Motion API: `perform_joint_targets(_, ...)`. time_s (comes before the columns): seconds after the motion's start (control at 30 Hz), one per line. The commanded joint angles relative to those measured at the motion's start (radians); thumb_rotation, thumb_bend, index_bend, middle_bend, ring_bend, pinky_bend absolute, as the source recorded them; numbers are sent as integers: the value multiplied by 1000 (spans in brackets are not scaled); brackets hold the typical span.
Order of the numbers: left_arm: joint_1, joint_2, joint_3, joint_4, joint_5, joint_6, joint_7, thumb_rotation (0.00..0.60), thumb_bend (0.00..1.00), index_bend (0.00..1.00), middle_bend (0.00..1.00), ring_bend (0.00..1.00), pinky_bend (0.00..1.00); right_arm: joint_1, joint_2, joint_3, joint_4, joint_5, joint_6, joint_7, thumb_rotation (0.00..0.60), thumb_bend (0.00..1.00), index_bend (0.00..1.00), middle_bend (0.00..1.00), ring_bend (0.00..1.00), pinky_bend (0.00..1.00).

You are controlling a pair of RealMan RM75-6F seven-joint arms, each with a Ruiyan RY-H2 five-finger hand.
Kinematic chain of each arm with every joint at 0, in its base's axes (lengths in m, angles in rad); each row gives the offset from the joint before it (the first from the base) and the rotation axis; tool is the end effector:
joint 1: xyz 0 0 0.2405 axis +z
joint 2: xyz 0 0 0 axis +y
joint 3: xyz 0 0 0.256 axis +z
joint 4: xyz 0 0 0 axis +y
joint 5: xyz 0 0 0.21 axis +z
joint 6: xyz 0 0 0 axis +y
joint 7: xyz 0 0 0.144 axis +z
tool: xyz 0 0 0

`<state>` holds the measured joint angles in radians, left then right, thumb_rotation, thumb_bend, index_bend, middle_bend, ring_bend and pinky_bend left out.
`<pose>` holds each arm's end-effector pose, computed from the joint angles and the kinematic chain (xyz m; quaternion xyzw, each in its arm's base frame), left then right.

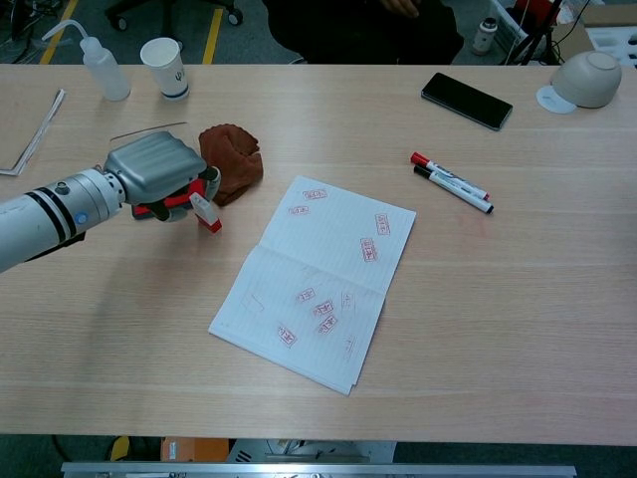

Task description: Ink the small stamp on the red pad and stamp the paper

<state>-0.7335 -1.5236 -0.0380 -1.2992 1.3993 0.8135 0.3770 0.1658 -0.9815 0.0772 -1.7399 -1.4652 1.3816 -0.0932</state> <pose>-0.1979 0.3320 -0.0311 -0.8628 -0.2203 -0.2424 0.3851 -0.2862 -0.2085 0.1820 0.6355 -0.3596 0.3577 0.5821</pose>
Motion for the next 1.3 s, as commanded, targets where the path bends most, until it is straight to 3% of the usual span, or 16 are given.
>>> perform_joint_targets(0.03,-1,-9,3,5,-12,0,13,600,253,437,1000,1000,1000,-1,0,-1,1,-1,1,2,600,186,246,314,193,242)
perform_joint_targets(1.3,-3,-69,23,34,-87,18,123,600,265,463,1000,1000,1000,-10,2,-4,17,7,-1,19,600,186,246,314,193,242)
